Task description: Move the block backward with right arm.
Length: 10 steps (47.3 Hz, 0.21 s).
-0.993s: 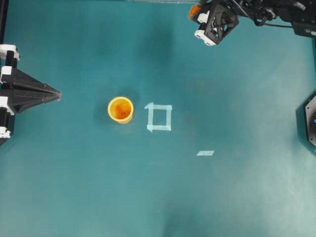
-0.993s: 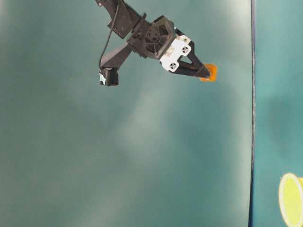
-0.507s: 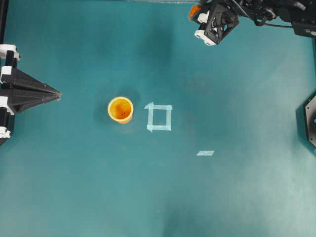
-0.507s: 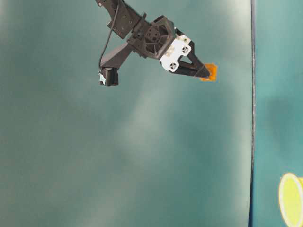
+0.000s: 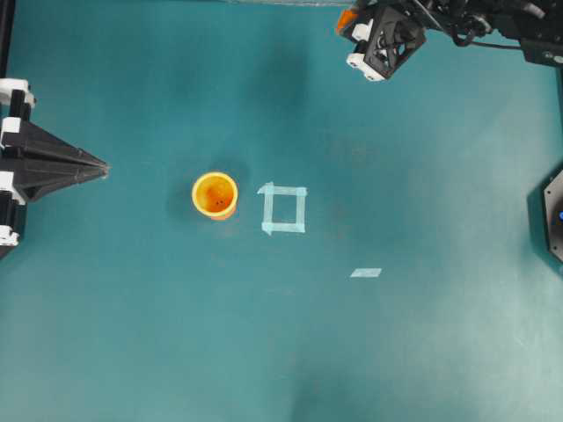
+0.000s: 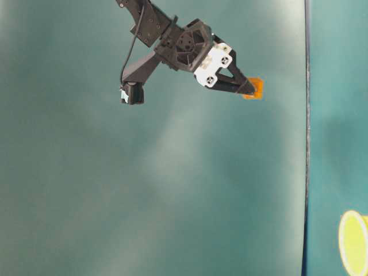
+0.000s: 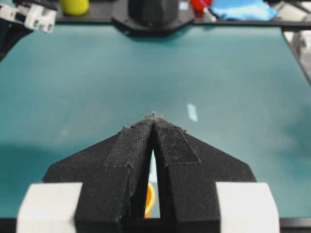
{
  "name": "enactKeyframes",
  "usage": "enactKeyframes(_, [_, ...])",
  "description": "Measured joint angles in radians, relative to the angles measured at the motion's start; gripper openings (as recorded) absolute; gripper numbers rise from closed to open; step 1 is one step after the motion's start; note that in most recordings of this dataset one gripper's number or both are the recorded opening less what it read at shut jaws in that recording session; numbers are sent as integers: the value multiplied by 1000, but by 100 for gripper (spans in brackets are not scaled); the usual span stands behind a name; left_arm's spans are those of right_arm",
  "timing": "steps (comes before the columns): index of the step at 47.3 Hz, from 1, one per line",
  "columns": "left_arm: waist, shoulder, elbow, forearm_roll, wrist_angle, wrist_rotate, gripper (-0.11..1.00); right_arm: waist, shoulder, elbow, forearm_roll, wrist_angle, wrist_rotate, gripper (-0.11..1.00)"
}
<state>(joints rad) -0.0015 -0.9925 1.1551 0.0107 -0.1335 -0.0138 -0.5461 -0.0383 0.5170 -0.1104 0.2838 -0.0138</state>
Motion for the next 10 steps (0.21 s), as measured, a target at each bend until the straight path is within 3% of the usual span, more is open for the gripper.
enactKeyframes(10, [0,0,-2,0,0,0,0,0,0,0,2,0,0,40])
